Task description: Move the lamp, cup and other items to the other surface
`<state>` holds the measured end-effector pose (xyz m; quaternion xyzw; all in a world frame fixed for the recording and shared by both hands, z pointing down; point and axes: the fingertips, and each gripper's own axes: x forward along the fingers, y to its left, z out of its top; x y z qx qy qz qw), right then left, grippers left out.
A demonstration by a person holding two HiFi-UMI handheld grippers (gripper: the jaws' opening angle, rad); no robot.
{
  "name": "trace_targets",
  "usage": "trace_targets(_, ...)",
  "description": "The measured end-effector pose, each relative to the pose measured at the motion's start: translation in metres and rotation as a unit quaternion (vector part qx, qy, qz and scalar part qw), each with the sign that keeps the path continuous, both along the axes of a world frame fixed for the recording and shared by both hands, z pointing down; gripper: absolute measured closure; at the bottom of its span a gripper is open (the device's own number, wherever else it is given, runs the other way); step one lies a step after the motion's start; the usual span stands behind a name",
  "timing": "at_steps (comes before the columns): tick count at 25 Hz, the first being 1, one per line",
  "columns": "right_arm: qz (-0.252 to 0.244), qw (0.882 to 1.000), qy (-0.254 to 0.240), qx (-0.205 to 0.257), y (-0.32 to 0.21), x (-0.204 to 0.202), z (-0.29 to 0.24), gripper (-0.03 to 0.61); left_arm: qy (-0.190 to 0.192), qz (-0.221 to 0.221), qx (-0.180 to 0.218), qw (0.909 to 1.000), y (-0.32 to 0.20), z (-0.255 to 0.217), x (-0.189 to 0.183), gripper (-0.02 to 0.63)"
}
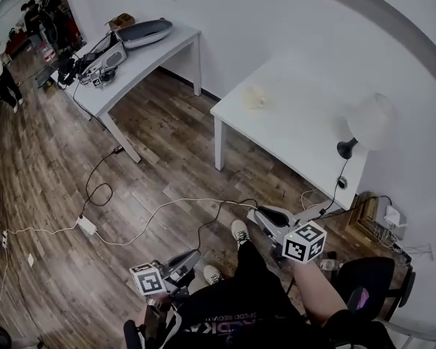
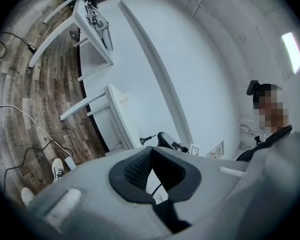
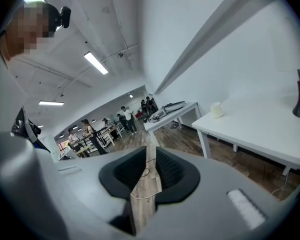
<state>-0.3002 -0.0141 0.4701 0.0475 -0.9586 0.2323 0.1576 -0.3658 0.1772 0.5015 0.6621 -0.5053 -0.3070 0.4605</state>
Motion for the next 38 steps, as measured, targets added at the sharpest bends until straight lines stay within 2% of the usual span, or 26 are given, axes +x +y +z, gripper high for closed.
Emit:
trace_targets(6,0.001,0.999,0.008,0.051,-0.075,-0.04,-0.003,0.498,-0.007,-0.061,-0.005,0.9981,-0.01,-0.002,-0.028,0.62)
trace_targets(10,-0.013,0.993,0.049,0.111,-0.135,-0.069,0.009,0.464,-0.014,-0.094,-0.009,0.9954,-0.027,-0.006,-0.041,0.62)
trace_targets(15,-0.013,0.984,0.09,0.152,-0.217,-0.108,0.032,0.445,-0.011,-0.133,-0.015,0.991,-0.055,-0.004,-0.057,0.62)
trace_targets(26,0.027,0.976,0.17,0.134,-0.37,-0.174,0.106,0.448,0.002,-0.163,-0.047,0.9854,-0.117,0.009,-0.083,0.62)
trace_targets(34,0.01,0.961,0.226,0.156,-0.43,-0.215,0.136,0.451,0.013,-0.178,-0.061,0.9821,-0.145,0.017,-0.096,0.62)
trace_targets(38,-0.019,0.955,0.247,0.161,-0.445,-0.231,0.151,0.451,0.017,-0.188,-0.071,0.9796,-0.15,0.02,-0.1,0.62)
